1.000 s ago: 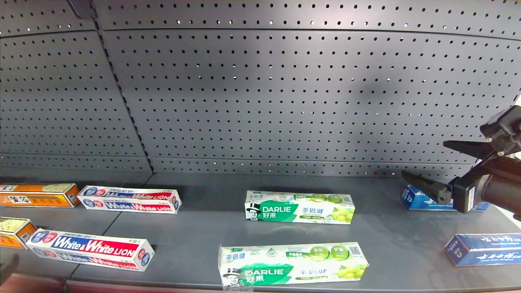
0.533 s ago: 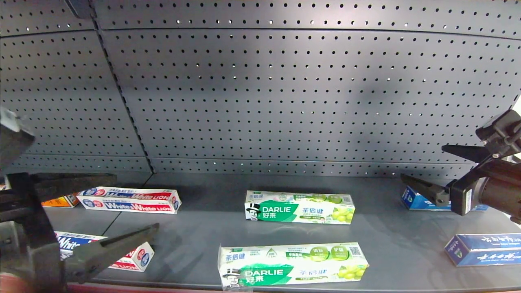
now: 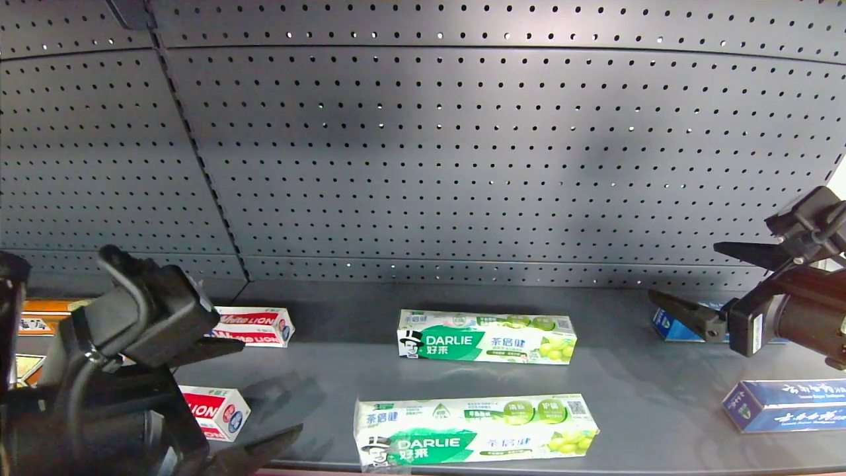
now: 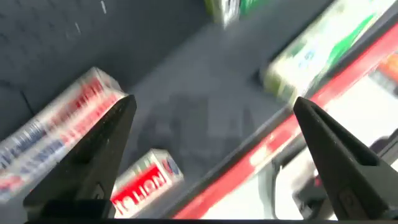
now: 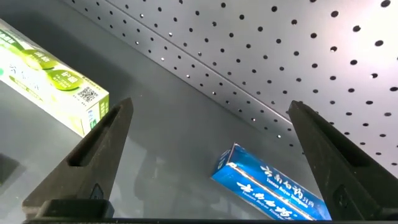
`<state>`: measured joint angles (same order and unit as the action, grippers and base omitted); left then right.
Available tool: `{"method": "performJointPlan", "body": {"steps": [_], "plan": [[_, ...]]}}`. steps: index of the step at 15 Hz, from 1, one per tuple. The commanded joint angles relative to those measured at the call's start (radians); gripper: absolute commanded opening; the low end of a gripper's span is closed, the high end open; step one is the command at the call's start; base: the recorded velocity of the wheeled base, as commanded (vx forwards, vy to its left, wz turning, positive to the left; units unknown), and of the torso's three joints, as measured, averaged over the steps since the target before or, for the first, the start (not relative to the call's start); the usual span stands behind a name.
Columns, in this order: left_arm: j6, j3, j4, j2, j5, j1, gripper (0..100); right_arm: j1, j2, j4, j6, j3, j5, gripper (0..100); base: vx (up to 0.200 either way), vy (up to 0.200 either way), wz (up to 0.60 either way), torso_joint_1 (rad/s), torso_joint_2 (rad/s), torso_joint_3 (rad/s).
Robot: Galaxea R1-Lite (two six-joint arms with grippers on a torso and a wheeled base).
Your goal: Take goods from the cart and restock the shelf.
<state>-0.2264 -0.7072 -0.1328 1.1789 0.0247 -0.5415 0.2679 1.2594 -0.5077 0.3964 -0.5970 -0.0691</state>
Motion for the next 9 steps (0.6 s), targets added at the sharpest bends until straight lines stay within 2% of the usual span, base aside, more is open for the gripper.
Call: {"method": "performJointPlan", "body": {"steps": [1, 3, 6, 9], "plan": [[-0.001, 0.051, 0.012, 0.001, -0.006, -0.005, 100, 0.001, 0.012, 0.0, 0.001, 0.002, 0.0, 100, 0.0, 0.0, 0.0, 0.0, 0.0, 0.0], [0.001, 0.06, 0.019, 0.018, -0.061, -0.012, 100, 0.001, 0.018, 0.0, 0.001, 0.0, 0.0, 100, 0.0, 0.0, 0.0, 0.0, 0.0, 0.0], [-0.004, 0.061, 0.022, 0.051, -0.061, -0.012, 100, -0.001, 0.028, 0.0, 0.002, 0.0, 0.0, 100, 0.0, 0.0, 0.0, 0.0, 0.0, 0.0], [-0.005, 0.06, 0.022, 0.096, -0.061, -0.038, 100, -0.001, 0.032, 0.0, 0.002, 0.0, 0.0, 100, 0.0, 0.0, 0.0, 0.0, 0.0, 0.0]]}}
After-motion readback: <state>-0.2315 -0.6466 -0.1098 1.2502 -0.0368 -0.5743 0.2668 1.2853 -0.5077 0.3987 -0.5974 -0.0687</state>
